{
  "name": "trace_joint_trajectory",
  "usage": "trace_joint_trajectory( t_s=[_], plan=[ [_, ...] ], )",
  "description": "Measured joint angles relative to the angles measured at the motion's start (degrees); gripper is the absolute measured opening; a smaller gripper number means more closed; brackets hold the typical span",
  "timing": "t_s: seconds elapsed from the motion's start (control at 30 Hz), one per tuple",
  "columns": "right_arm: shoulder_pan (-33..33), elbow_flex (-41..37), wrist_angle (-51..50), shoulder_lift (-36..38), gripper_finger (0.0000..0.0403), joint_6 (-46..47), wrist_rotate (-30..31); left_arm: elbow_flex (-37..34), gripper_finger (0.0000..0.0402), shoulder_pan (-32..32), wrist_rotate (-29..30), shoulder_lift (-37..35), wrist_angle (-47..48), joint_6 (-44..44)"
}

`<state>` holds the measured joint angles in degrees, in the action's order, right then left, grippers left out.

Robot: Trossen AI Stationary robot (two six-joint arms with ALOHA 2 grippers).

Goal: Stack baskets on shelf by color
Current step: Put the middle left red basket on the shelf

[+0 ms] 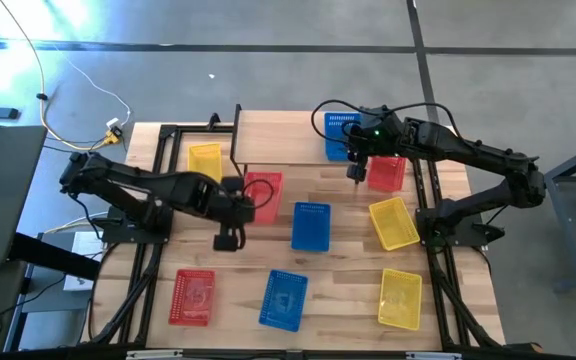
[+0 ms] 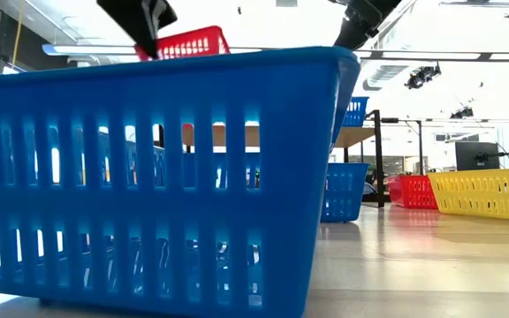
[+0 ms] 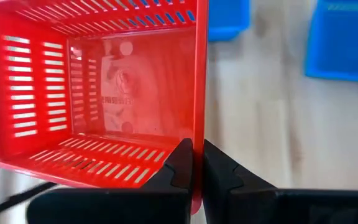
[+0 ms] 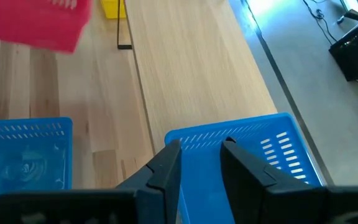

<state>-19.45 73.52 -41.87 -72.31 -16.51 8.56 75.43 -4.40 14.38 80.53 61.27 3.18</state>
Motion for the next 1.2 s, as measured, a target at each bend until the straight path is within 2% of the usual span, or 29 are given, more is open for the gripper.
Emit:
trace_joint_trajectory(
  t_s=[0.2,0.43,0.53,0.77,1.03,1.2],
  plan=[
    [0.0,0.0,0.0,0.0,0.0099,0.9,0.2,4.7,0.0001,5.1,7.6,0.0,2.6,-6.7],
    [0.0,0.0,0.0,0.0,0.0099,3.2,0.2,5.3,0.0001,17.5,8.7,0.1,2.1,-19.9],
    [0.0,0.0,-0.3,0.0,0.0099,3.9,0.1,5.3,0.0001,23.4,6.7,0.3,1.5,-23.9],
    [0.0,0.0,-4.4,0.0,0.0099,12.4,-4.1,5.2,0.0001,33.8,-3.4,0.3,-3.1,-31.3],
    [2.0,0.0,-10.0,0.0,0.0099,20.5,-9.6,5.1,0.0001,37.0,-6.6,3.1,-3.5,-35.2],
    [5.0,0.0,-13.9,0.0,0.0099,24.2,-13.3,5.1,0.0001,37.0,-5.2,5.8,-3.5,-36.4]
  ],
)
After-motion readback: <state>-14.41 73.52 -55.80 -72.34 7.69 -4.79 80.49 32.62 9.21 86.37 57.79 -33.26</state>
